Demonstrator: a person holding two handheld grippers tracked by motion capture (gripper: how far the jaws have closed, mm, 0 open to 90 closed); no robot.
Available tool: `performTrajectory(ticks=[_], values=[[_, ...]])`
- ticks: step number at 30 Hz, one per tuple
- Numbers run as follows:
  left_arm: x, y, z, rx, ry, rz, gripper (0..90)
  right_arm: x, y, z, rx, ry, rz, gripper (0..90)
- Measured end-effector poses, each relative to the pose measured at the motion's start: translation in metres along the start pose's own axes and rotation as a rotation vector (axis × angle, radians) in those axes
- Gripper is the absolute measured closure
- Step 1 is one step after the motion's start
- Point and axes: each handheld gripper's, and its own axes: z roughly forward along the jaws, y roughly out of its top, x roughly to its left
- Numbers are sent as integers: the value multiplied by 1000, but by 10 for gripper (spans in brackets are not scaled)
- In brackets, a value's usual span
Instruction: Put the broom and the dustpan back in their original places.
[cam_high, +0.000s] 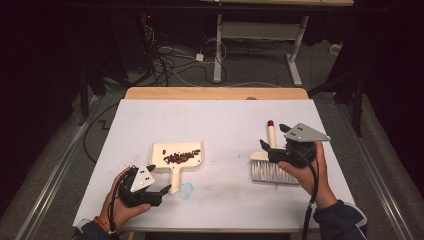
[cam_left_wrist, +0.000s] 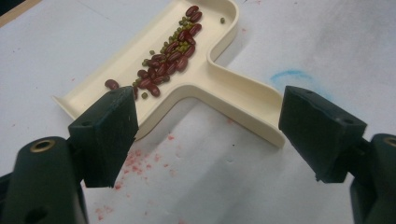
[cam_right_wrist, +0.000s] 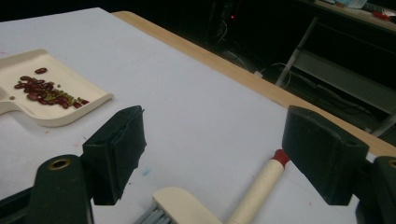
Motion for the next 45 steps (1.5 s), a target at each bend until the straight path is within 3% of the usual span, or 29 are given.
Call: performTrajectory(ticks=[18,26,33,40,45], values=[[-1,0,-1,-4,4,-11,203,8,-8,-24,-10,4,-42,218],[-2,1,1,0,12,20,202,8,-17,-31,-5,2,-57,218],[-3,0,2,12,9,17,203,5,-29,-37,-15,12,-72,216],[-4,1,2,13,8,17,203,0,-45,-44,-19,36,-55,212],[-4,1,3,13,6,17,203,-3,-56,-47,-18,23,-48,212]])
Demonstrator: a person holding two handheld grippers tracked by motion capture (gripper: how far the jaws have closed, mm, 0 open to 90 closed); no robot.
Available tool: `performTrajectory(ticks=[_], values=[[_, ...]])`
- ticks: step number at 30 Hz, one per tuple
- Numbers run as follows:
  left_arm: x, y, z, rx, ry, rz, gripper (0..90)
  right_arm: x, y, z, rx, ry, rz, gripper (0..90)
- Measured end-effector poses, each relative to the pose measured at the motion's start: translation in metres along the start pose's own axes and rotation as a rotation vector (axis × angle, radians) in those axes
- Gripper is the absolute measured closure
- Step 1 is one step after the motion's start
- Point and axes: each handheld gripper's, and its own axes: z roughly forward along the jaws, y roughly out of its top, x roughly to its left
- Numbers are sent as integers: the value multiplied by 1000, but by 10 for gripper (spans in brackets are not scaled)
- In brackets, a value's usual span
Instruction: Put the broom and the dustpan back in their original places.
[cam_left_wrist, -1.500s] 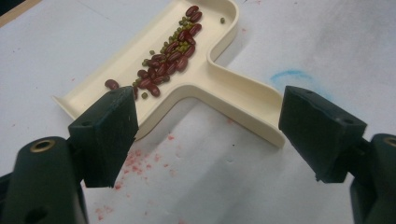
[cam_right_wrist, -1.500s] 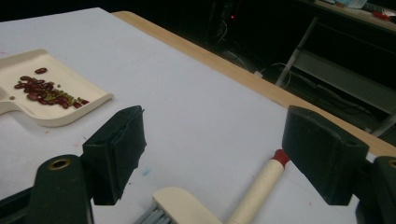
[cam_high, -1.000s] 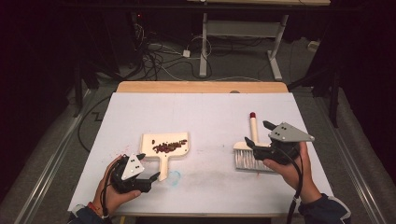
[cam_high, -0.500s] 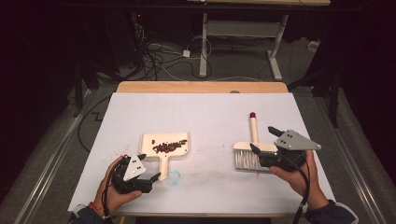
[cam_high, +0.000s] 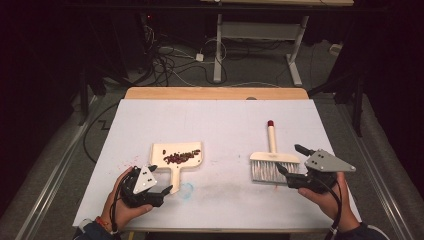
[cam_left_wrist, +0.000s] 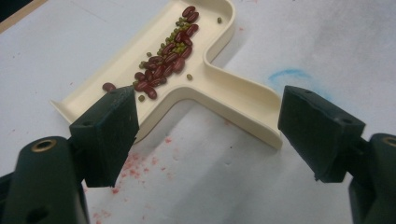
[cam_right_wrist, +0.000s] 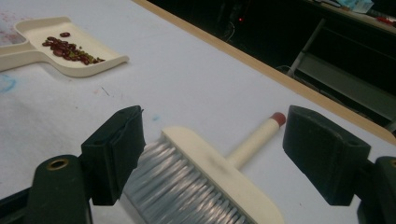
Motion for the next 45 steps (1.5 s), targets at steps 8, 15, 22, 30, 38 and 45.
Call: performTrajectory(ticks=[8,15,22,30,38,45], values=[[0,0,0,0,-1,2,203,-3,-18,-1,21,-29,-1,213],[1,0,0,1,2,0,203,-4,-34,0,51,-60,-13,213],[2,1,1,-8,13,8,202,0,-48,-2,47,-104,-17,208],[2,1,2,-1,13,-6,201,5,-68,-5,68,-74,27,206],[-1,1,0,-2,19,10,199,5,-69,-7,57,-63,31,209],[-1,-1,-2,-1,20,14,198,7,-64,-10,37,-76,34,210]])
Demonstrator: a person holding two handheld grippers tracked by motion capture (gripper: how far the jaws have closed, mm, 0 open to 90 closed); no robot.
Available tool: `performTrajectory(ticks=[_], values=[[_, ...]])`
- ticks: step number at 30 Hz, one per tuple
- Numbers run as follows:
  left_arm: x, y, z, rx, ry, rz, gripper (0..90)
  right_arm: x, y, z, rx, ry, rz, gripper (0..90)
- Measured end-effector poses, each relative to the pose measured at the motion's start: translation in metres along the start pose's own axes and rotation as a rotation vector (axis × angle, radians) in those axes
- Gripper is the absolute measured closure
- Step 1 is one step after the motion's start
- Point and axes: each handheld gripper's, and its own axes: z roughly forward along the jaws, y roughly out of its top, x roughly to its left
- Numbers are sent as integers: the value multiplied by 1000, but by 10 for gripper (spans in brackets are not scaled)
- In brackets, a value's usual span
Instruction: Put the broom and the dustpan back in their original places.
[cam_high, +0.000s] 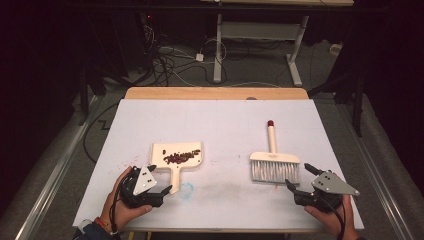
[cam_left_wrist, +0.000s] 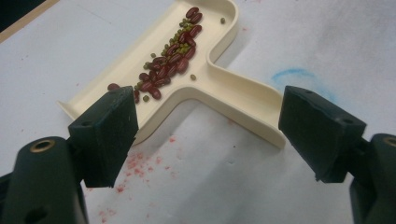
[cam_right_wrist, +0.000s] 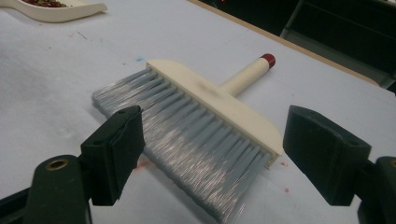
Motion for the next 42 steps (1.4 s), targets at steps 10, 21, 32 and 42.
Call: performTrajectory(ticks=[10,21,32,42], values=[[0,1,2,-2,-6,1,199,2,1,0,5,-16,-10,211],[0,1,2,8,-9,11,198,2,1,-1,0,-15,-9,213],[0,1,2,7,-6,5,198,1,1,-2,-6,-15,-11,213],[1,1,3,4,-4,-4,198,0,1,-2,-13,-20,-5,213]])
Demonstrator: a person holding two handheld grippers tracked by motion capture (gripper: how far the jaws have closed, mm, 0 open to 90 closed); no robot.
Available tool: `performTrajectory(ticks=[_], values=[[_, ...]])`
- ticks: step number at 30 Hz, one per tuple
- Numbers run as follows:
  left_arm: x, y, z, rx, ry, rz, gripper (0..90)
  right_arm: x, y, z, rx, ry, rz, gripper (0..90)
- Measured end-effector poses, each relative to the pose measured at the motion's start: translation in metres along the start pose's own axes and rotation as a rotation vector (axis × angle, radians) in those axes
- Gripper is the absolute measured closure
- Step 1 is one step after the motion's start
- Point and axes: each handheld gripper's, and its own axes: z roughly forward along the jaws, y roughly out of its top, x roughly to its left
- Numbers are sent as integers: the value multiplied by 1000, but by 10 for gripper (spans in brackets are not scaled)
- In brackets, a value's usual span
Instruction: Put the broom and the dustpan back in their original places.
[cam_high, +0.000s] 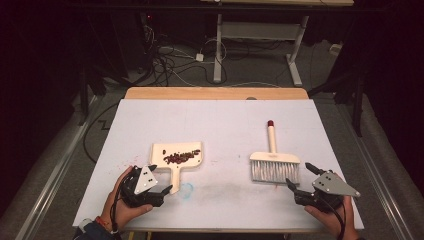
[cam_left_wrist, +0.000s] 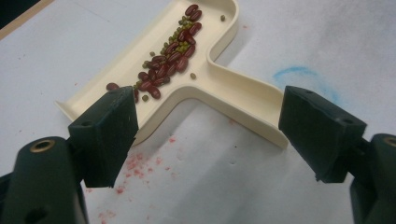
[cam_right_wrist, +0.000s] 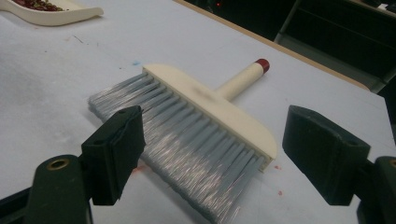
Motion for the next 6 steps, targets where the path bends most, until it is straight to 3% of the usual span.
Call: performTrajectory(ticks=[6], values=[[1,1,1,-1,2,-4,198,-1,0,0,-2,-3,2,213]])
